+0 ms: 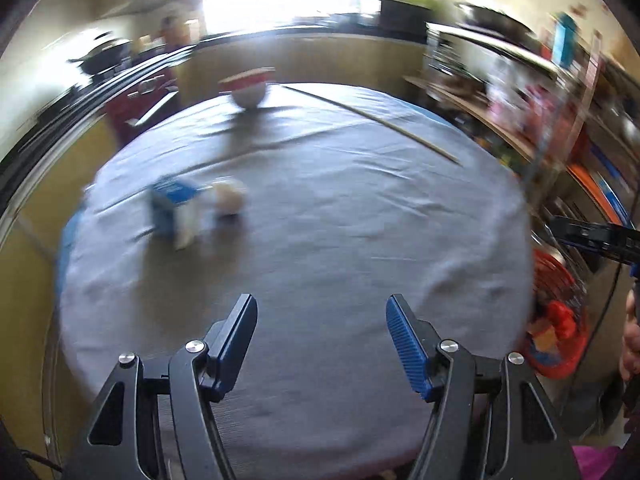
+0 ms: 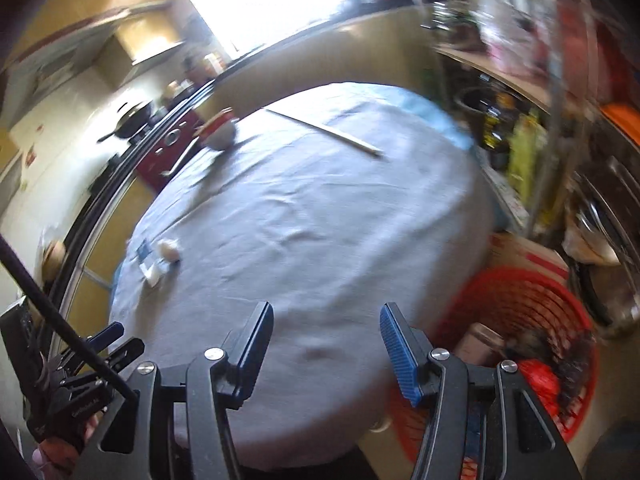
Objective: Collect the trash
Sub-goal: 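Grasp the blue toothpaste box with left tool while right tool grasps the white tissue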
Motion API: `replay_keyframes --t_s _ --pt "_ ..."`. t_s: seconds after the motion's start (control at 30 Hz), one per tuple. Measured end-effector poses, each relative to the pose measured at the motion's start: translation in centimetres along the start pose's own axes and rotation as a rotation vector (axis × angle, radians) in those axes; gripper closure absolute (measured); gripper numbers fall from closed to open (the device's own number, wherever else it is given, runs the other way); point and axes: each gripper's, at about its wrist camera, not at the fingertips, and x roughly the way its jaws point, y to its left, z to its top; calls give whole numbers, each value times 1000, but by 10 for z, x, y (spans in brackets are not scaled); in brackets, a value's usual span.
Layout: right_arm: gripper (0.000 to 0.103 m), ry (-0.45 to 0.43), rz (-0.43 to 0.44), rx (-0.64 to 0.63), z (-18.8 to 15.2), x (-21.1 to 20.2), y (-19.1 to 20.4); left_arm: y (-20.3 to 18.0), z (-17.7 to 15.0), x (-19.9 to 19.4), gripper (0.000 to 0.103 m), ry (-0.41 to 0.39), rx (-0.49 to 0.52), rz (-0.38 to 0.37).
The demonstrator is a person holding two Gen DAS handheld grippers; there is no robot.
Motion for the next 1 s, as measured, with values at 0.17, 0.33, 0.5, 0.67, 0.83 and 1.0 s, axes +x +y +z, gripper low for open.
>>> replay_keyframes --t_s 0.17,0.33,0.5,0.67,0.83,1.0 --pt "44 12 50 -129 6 18 70 70 -9 -13 35 -17 -128 86" --pt "44 40 108 -214 10 39 126 133 -24 -22 35 -16 -250 166" --pt "44 71 144 -280 10 59 166 186 -37 -25 34 4 -357 210" --pt "44 68 181 -335 19 84 191 212 -22 -20 34 8 -413 199" --pt "44 76 245 -313 40 128 202 214 11 -3 32 10 -426 116" --pt "44 124 295 -312 57 188 219 209 48 26 32 38 -453 29"
